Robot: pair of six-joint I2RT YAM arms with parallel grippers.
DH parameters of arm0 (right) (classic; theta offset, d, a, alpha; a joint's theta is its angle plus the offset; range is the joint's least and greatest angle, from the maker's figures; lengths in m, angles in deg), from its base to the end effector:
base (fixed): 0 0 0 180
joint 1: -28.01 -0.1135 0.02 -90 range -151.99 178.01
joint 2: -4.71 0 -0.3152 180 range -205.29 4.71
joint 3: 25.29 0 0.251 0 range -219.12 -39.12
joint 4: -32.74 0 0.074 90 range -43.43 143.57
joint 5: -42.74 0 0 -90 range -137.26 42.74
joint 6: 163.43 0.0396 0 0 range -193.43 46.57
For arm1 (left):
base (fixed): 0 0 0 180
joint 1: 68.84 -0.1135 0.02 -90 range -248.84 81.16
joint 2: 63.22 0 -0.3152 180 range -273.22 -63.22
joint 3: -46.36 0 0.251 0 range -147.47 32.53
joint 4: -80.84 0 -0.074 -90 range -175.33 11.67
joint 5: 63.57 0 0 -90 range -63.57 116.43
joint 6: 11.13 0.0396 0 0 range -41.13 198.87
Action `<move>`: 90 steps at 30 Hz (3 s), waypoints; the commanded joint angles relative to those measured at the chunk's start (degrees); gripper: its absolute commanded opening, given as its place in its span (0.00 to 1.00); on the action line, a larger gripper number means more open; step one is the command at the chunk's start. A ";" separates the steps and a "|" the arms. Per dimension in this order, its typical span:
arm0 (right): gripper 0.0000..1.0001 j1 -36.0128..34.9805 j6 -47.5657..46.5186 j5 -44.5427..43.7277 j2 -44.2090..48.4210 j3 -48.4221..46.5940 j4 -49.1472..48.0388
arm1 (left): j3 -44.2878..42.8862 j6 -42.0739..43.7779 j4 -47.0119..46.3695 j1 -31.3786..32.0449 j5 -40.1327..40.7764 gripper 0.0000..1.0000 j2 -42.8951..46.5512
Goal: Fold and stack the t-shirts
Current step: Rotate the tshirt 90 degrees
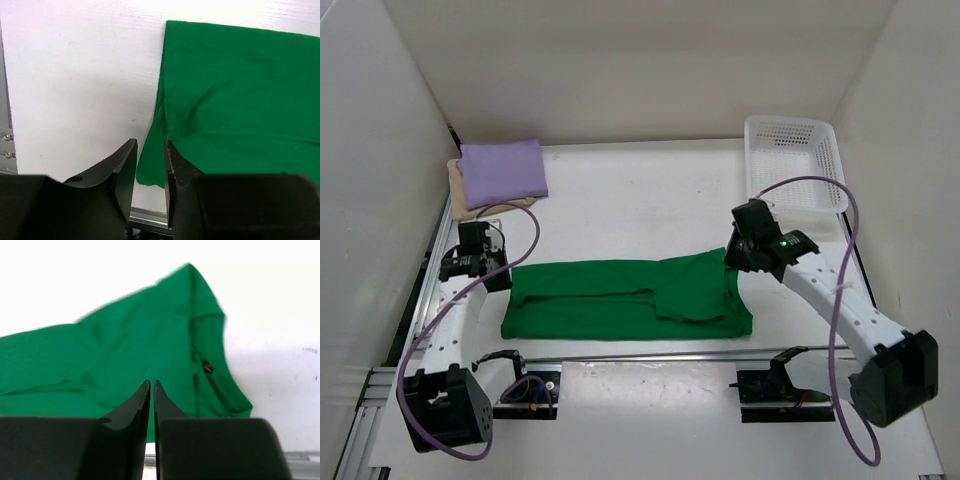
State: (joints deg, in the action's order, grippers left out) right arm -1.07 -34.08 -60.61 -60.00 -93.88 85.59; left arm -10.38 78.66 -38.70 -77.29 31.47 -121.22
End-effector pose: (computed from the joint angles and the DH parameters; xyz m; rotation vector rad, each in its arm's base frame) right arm 0.1877 0.0939 0.3306 0.3209 2.3915 0.2739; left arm 0.1554 0.0266 0.2754 -0.2294 2.6411 0.1643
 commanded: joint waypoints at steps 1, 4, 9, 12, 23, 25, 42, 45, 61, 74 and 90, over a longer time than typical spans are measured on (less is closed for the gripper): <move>0.07 0.60 1.78 1.74 -4.71 2.03 -1.05 | -1.54 0.21 -2.25 -0.34 1.11 0.39 -2.02; 0.04 0.60 3.09 3.05 -9.90 2.03 -4.65 | -4.79 0.21 -3.30 1.58 1.63 0.39 -7.90; 0.02 0.60 2.49 3.59 -23.41 -7.79 -5.89 | -6.48 0.21 -7.33 7.21 9.36 0.39 -17.48; 0.00 1.65 3.00 4.12 -30.37 -10.97 -4.67 | -6.48 0.21 -8.39 7.92 10.51 0.39 -21.18; 0.00 2.27 3.89 4.03 -54.46 -27.75 8.25 | -4.02 0.21 -8.93 2.84 12.98 0.39 -20.41; 0.00 2.27 2.49 3.51 -58.14 -33.89 9.75 | -4.02 0.21 -8.93 1.34 13.50 0.39 -19.87; 0.23 3.33 5.48 14.48 -80.00 -89.92 -25.75 | -4.46 0.21 -1.98 -4.03 13.33 0.39 -18.73; 0.28 3.33 1.52 10.90 -65.06 -71.42 -25.14 | -5.95 0.21 -1.46 -4.55 10.61 0.39 -17.59; 0.42 3.33 27.96 -7.22 -35.38 -10.19 -9.50 | -12.71 0.21 -4.80 -3.42 7.35 0.40 -25.13; 0.45 2.81 23.51 -9.16 -52.88 -28.52 1.65 | -10.35 0.21 -4.80 -2.36 7.97 0.40 -21.99; 0.01 7.99 14.42 6.20 -77.57 -72.20 -8.93 | -9.73 0.21 -4.80 0.00 9.55 0.40 -23.74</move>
State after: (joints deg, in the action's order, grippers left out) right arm 5.05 -18.72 -60.63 -134.35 -158.43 84.26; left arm -20.33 78.88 -42.92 -78.62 39.57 -145.65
